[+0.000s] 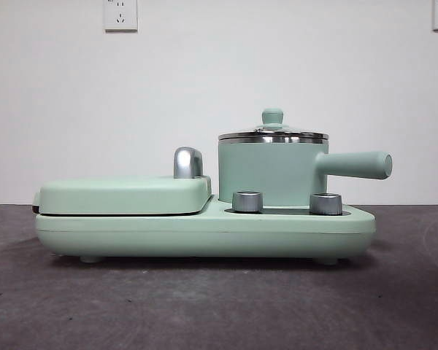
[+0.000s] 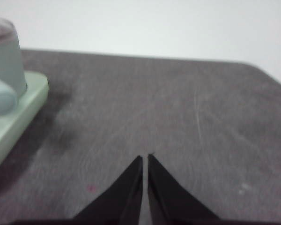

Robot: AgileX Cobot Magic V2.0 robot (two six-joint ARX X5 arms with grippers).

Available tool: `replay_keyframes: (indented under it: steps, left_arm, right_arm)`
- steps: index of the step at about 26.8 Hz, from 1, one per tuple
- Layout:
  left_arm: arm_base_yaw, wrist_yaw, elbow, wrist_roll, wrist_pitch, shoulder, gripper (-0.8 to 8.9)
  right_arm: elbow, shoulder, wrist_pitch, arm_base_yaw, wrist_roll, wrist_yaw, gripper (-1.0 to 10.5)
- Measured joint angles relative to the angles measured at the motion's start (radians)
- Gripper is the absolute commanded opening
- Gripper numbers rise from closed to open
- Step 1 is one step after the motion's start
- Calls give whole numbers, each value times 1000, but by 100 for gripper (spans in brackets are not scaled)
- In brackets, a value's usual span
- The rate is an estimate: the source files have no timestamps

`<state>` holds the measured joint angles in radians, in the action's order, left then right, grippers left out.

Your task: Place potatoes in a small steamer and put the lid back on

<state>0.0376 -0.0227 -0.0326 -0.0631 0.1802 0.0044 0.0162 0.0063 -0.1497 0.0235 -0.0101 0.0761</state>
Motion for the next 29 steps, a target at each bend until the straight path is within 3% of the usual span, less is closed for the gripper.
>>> replay_keyframes:
  steps: [29]
  left_arm:
    - [0, 0, 0, 0, 0, 0, 25]
  right_arm:
    - [0, 0, -11, 0, 16, 0, 15]
